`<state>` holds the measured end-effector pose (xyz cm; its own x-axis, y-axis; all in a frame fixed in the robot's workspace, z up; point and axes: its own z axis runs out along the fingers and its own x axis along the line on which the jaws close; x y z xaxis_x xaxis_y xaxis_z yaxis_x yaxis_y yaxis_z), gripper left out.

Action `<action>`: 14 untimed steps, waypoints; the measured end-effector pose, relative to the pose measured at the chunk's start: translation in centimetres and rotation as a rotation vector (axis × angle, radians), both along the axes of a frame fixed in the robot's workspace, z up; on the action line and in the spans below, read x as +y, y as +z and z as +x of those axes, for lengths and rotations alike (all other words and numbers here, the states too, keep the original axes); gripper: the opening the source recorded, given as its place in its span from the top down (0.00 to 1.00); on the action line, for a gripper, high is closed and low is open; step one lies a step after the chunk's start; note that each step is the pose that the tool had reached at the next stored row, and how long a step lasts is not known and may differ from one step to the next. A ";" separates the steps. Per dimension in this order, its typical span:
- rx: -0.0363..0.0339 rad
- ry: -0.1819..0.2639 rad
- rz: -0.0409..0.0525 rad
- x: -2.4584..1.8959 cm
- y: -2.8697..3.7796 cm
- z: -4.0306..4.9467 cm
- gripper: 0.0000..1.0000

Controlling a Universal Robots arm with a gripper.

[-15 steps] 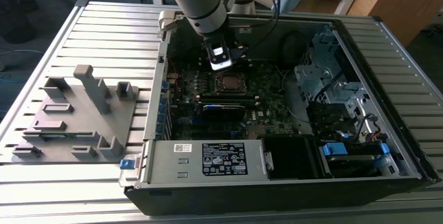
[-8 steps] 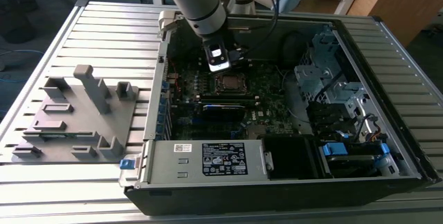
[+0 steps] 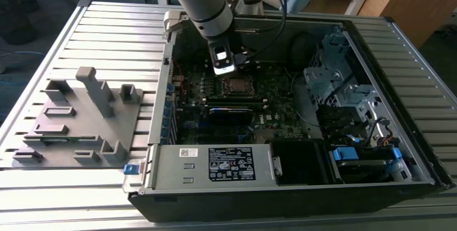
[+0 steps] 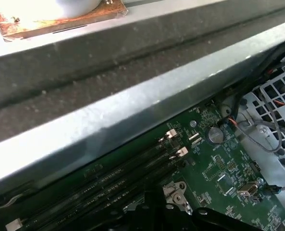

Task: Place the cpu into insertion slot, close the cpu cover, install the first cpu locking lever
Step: 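Close the cpu cover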

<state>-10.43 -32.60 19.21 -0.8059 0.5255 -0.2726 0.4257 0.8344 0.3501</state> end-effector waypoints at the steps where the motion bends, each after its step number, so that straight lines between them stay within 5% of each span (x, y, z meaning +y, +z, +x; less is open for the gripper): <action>1: -0.0001 0.000 0.0001 0.04 -0.01 0.00 0.90; 14: -0.0001 -0.015 -0.0012 0.46 -0.17 0.01 0.90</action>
